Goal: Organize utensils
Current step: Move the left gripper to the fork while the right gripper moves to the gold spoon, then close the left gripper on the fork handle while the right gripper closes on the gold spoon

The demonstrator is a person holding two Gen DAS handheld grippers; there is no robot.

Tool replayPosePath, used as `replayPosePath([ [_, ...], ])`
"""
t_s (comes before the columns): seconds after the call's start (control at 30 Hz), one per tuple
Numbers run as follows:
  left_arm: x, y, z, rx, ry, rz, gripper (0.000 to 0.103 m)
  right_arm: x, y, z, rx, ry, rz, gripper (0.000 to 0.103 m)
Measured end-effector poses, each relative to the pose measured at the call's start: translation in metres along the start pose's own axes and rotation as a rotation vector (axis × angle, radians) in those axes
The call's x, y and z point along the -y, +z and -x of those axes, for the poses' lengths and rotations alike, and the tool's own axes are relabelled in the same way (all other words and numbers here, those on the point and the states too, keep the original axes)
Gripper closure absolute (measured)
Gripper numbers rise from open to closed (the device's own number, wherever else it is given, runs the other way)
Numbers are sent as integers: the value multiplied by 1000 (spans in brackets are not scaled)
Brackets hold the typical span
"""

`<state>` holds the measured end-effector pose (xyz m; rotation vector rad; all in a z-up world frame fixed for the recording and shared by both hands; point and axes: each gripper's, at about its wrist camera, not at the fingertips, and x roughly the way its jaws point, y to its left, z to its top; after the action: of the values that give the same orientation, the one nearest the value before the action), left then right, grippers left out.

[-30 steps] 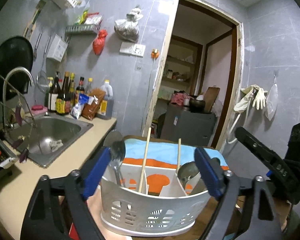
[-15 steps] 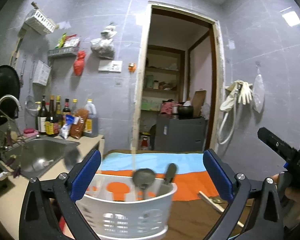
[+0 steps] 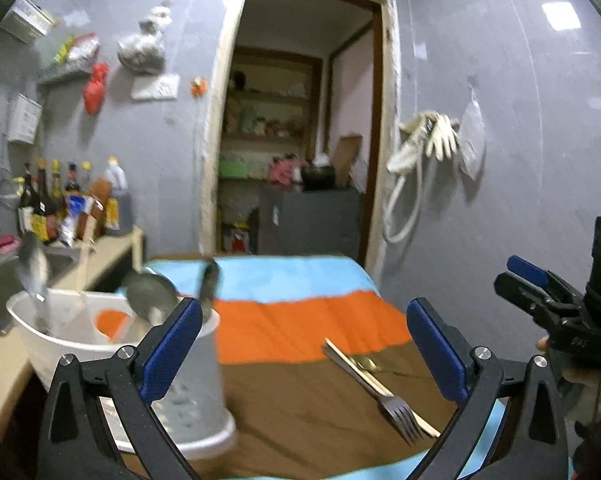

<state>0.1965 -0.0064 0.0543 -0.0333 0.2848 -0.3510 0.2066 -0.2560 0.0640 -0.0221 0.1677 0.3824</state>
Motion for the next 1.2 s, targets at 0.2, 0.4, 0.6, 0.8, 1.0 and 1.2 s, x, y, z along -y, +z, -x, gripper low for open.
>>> replayPosePath([
  [0.2,11,-15,-20,-134,-75,20,3,7,-25,-9,-144,4,60,0],
  [0.4,18,-24,-43,-296,-150,46,3,16,-52,-30,-323,29,74,16],
  [0.6,20,-30,-70,-463,-225,77,4,22,-77,-51,-475,55,64,41],
  [0.8,26,-40,-92,-603,-314,115,26,29,-90,-63,-547,107,2,54],
  [1.0,29,-48,-105,-682,-337,147,47,31,-89,-62,-573,117,-18,76],
  [1.2,28,-51,-105,-725,-370,180,87,21,-88,-58,-601,112,12,94],
])
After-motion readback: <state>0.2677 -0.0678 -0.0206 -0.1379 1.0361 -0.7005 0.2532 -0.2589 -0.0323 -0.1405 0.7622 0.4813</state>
